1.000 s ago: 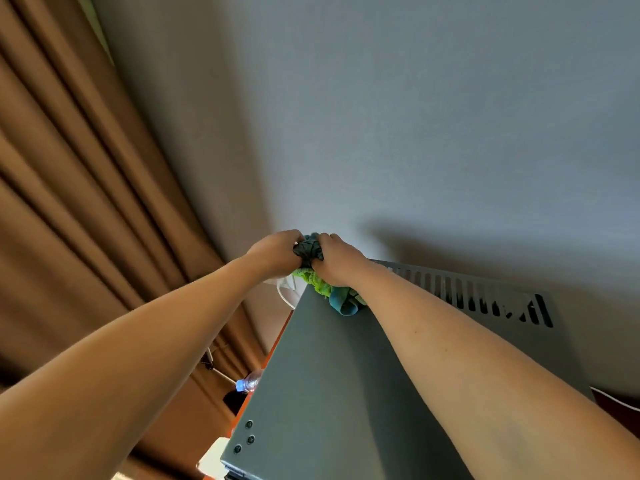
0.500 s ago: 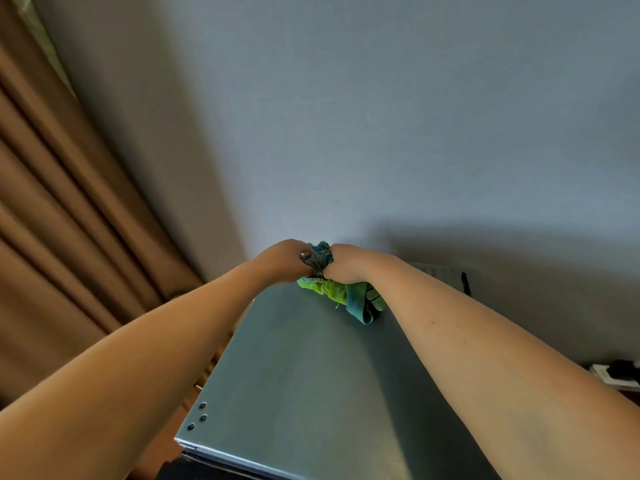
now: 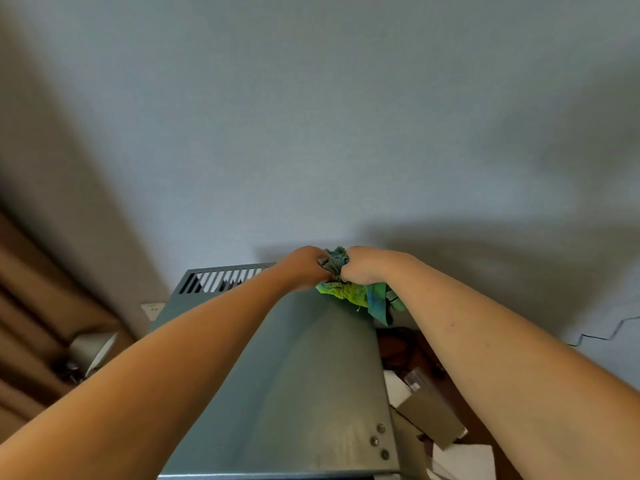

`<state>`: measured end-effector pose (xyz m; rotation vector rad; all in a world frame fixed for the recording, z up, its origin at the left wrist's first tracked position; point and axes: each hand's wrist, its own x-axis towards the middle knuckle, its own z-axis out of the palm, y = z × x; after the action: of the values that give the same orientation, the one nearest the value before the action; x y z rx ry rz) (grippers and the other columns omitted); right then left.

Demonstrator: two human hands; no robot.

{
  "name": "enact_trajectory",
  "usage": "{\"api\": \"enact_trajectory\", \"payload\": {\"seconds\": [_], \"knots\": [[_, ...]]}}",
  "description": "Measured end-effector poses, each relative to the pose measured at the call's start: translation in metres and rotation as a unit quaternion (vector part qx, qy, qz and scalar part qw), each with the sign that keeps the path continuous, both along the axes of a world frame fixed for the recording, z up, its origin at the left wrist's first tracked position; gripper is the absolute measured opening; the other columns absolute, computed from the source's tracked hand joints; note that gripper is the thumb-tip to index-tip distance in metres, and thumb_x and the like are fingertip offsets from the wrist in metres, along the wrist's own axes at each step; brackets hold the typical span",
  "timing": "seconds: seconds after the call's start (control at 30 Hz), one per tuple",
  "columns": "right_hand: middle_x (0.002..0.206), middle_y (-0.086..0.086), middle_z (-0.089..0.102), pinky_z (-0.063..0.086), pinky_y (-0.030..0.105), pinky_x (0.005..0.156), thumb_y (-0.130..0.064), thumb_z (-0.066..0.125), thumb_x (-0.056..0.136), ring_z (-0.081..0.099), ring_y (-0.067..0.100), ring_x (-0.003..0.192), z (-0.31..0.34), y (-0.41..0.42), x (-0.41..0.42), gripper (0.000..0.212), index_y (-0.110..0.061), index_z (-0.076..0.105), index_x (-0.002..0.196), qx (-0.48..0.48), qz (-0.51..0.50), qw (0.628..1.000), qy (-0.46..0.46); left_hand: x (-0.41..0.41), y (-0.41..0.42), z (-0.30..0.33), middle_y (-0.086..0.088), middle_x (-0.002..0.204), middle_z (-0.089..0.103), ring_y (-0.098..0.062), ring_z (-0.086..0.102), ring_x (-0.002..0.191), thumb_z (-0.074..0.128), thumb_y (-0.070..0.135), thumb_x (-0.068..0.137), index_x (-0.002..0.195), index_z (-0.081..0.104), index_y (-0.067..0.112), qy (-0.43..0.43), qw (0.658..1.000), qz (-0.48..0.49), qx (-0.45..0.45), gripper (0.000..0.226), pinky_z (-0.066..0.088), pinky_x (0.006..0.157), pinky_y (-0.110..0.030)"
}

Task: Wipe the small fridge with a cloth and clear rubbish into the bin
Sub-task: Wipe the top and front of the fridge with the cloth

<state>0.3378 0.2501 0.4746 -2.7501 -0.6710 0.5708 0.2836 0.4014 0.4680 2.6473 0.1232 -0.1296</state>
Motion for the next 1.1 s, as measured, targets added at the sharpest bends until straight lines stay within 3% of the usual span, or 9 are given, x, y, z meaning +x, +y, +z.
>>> {"api": "enact_trajectory", "payload": {"seconds": [0.2,0.4,0.6,0.67,0.8,0.87,0.93,1.0,1.1], "knots": [[0.105,0.009,0.058,0.037,0.031,0.060,-0.024,0.046,0.095,0.052,0.020,0.079,-0.001,-0.038,-0.005,0.031,-0.007,0.052,0.121,-0.013,-0.011,1.000,-0.001,0.009,-0.038,-0.001,-0.011,0.140,0.060,-0.029,0.059,0.123,0.069,0.024,0.090,0.141,0.057,0.012,-0.001,0.999,-0.028,0.033,0.054,0.049,0.100,-0.039],[0.081,0.002,0.043,0.028,0.030,0.053,-0.024,0.044,0.097,0.039,0.015,0.064,0.011,-0.050,-0.021,0.017,-0.009,0.050,0.105,-0.068,-0.021,0.997,-0.010,0.002,-0.051,-0.006,-0.010,0.149,0.053,-0.029,0.052,0.134,0.069,0.028,0.093,0.149,0.049,0.012,0.006,0.998,-0.058,0.034,0.061,0.044,0.111,-0.041],[0.121,0.012,0.052,0.033,0.029,0.056,-0.024,0.046,0.095,0.049,0.024,0.091,0.011,-0.048,-0.032,0.049,-0.006,0.043,0.140,-0.071,-0.018,0.997,-0.009,-0.013,-0.051,-0.001,-0.015,0.130,0.063,-0.031,0.061,0.116,0.065,0.023,0.093,0.138,0.057,0.004,0.001,0.996,-0.074,0.059,0.049,0.050,0.097,-0.040],[0.117,0.009,0.054,0.036,0.029,0.057,-0.024,0.048,0.095,0.053,0.022,0.088,0.011,-0.034,-0.035,0.046,-0.007,0.046,0.137,-0.060,-0.001,0.998,-0.023,-0.016,-0.035,0.001,-0.013,0.119,0.065,-0.029,0.062,0.108,0.066,0.022,0.091,0.134,0.059,0.004,0.002,0.996,-0.060,0.059,0.047,0.051,0.090,-0.039],[0.101,0.004,0.053,0.040,0.032,0.060,-0.024,0.051,0.093,0.056,0.020,0.086,0.004,0.014,-0.038,0.035,-0.010,0.049,0.125,-0.041,0.030,0.998,-0.030,-0.029,0.012,0.002,-0.014,0.133,0.063,-0.032,0.061,0.118,0.068,0.024,0.090,0.136,0.059,0.007,0.007,0.997,-0.022,0.068,0.049,0.051,0.097,-0.042],[0.105,0.006,0.056,0.045,0.033,0.067,-0.024,0.051,0.093,0.058,0.022,0.092,0.001,0.044,-0.039,0.032,-0.011,0.051,0.122,-0.036,0.048,0.998,-0.036,-0.037,0.041,0.000,-0.012,0.134,0.063,-0.031,0.061,0.118,0.069,0.024,0.090,0.137,0.058,0.008,0.005,0.998,0.000,0.065,0.051,0.052,0.098,-0.042],[0.113,0.008,0.058,0.048,0.035,0.075,-0.024,0.050,0.094,0.059,0.024,0.098,0.000,0.076,-0.041,0.032,-0.011,0.052,0.123,-0.034,0.063,0.997,-0.037,-0.044,0.071,-0.001,-0.011,0.118,0.065,-0.028,0.063,0.105,0.069,0.024,0.088,0.129,0.062,0.005,0.008,0.998,0.017,0.064,0.045,0.052,0.094,-0.044],[0.115,0.010,0.060,0.047,0.034,0.074,-0.024,0.050,0.094,0.061,0.027,0.102,-0.002,0.108,-0.044,0.033,-0.009,0.054,0.123,-0.029,0.076,0.996,-0.037,-0.051,0.103,-0.001,-0.006,0.104,0.061,-0.025,0.060,0.093,0.068,0.023,0.087,0.116,0.064,0.004,0.013,0.997,0.031,0.063,0.034,0.054,0.090,-0.044],[0.113,0.012,0.062,0.044,0.033,0.071,-0.023,0.050,0.093,0.062,0.028,0.103,-0.004,0.159,-0.048,0.031,-0.009,0.056,0.120,-0.020,0.099,0.994,-0.037,-0.064,0.150,-0.001,-0.011,0.107,0.069,-0.027,0.064,0.094,0.065,0.024,0.087,0.110,0.066,0.005,0.017,0.997,0.050,0.057,0.030,0.052,0.077,-0.040]]}}
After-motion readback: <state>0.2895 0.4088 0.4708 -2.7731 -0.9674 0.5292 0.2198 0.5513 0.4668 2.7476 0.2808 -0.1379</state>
